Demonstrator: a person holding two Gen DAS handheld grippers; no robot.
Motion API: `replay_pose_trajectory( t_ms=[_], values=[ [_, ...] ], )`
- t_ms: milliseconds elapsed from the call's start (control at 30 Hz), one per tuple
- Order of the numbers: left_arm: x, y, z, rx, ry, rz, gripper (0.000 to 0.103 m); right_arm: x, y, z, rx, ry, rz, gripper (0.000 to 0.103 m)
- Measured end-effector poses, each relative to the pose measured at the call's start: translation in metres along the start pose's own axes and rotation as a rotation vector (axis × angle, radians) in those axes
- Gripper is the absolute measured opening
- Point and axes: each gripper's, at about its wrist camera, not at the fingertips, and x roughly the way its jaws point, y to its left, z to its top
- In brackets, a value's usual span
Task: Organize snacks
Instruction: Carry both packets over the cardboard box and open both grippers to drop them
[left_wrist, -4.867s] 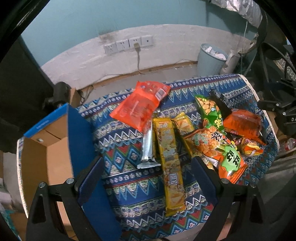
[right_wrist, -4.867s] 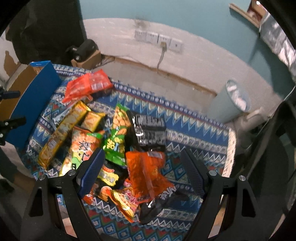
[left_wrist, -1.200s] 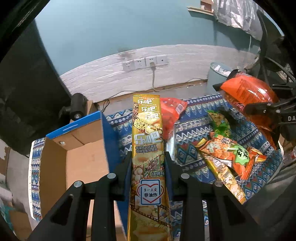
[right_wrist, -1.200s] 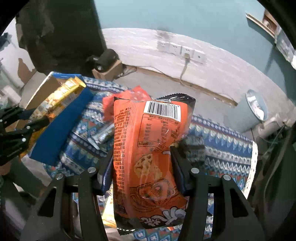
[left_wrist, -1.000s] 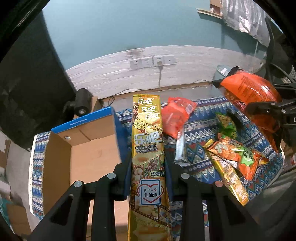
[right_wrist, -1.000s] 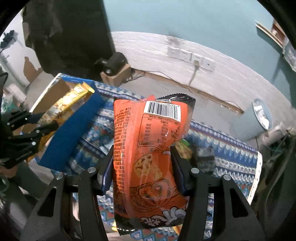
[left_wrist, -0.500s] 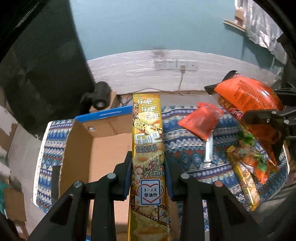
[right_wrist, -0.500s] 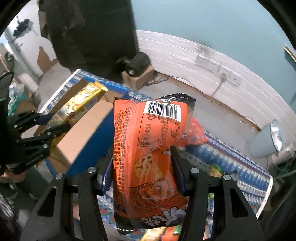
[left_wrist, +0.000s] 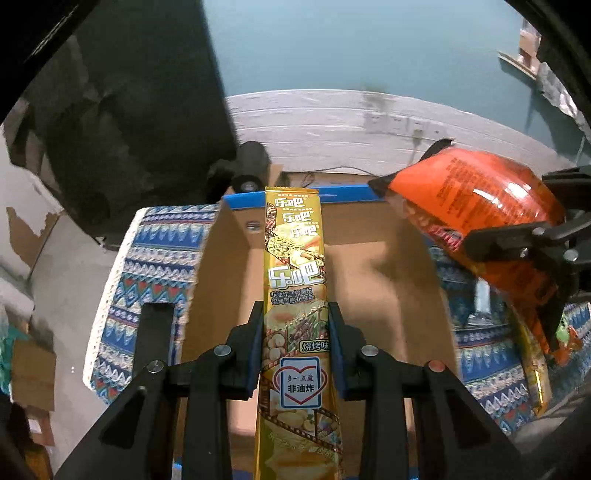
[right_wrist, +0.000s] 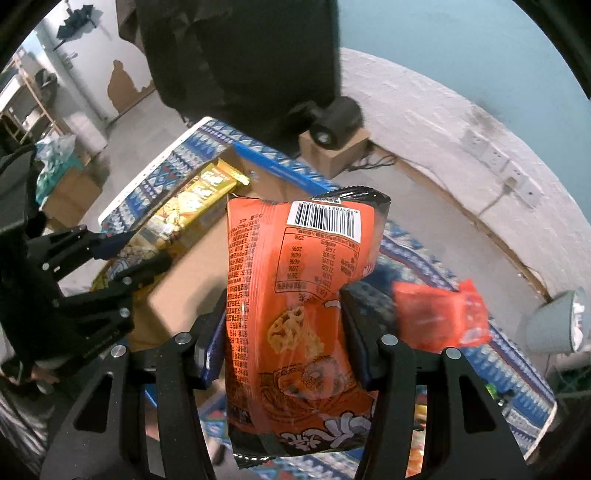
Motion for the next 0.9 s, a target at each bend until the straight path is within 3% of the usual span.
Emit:
replay_pose_trajectory(
  t_ms=[233, 433, 567, 900],
  values=[
    [0.012, 0.030, -0.009, -0.059, 0.037, 0.008, 0.031, 0.030, 0.023, 0.018, 0.000, 0.033, 0.040, 0.055],
    [0.018, 0.035, -0.013, -0.074, 0.055, -0.001, 0.034, 0.045, 0.029, 0.024, 0.008, 0.059, 0.066, 0.056],
    [0.018, 0.034, -0.010, -0.072, 0.039, 0.023, 0.058, 0.043, 0.026, 0.025, 0.026, 0.047, 0.075, 0.068],
    [0.012, 0.024, -0.007, -0.069, 0.030, -0.013, 0.063, 0.021, 0.007, 0.008, 0.022, 0.033, 0.010, 0.070]
  ],
)
